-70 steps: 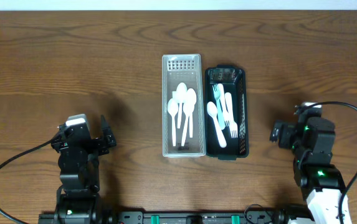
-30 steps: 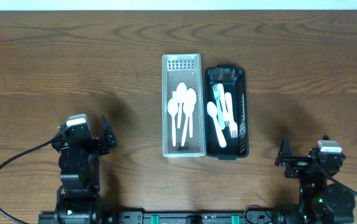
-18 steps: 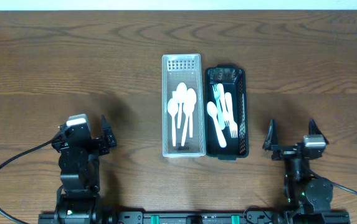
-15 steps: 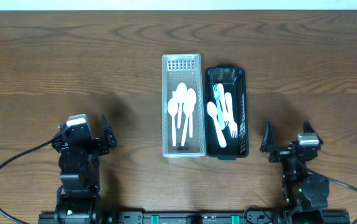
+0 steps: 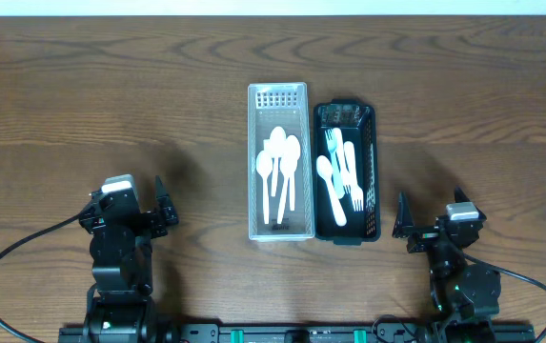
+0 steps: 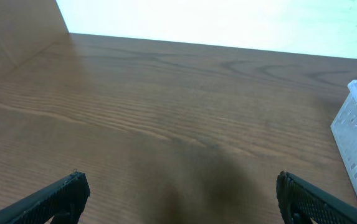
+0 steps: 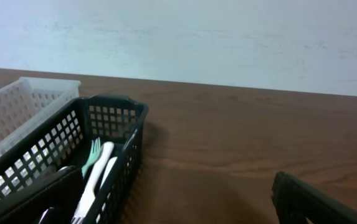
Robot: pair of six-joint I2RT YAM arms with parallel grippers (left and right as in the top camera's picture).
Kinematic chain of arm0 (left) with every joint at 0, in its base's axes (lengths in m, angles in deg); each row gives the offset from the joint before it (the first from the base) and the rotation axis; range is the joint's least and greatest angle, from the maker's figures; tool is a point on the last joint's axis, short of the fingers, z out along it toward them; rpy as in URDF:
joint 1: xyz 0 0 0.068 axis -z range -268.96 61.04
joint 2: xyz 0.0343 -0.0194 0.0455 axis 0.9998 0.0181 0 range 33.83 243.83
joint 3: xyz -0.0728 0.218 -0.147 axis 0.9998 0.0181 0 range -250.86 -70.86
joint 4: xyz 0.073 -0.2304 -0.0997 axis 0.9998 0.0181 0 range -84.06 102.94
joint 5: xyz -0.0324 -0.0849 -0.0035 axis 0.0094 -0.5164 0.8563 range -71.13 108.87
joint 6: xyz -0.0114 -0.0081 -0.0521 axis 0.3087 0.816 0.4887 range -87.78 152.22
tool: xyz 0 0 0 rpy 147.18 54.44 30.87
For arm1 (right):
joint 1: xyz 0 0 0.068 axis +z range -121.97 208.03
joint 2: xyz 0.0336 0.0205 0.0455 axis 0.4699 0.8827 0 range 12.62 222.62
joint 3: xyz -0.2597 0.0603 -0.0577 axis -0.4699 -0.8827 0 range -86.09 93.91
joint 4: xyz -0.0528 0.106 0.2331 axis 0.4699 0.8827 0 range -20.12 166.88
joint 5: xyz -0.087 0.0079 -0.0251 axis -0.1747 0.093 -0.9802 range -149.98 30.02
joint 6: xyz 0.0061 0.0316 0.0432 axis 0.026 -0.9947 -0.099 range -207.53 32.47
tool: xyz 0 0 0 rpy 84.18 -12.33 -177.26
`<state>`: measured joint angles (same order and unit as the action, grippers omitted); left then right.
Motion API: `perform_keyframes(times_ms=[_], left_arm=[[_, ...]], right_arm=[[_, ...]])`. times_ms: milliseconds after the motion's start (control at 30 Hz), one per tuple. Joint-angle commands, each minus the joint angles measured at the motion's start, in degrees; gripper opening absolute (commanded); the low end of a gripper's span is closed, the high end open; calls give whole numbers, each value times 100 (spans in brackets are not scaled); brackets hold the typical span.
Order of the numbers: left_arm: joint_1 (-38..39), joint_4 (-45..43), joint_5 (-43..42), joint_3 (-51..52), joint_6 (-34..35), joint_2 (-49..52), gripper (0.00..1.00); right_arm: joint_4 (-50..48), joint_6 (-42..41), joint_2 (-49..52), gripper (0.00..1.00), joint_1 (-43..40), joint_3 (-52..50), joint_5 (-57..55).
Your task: Pack container
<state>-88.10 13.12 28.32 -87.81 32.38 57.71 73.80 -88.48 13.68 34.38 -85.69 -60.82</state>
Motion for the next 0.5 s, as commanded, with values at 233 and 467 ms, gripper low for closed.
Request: perform_keyframes(times_ms=[233, 467], left_arm=[[13, -15, 66, -42, 7, -39, 98], [13, 212, 66, -39, 7, -411, 98]], right_arm=[[33, -7, 7, 99, 59, -9, 66], [33, -7, 7, 99, 59, -9, 66]])
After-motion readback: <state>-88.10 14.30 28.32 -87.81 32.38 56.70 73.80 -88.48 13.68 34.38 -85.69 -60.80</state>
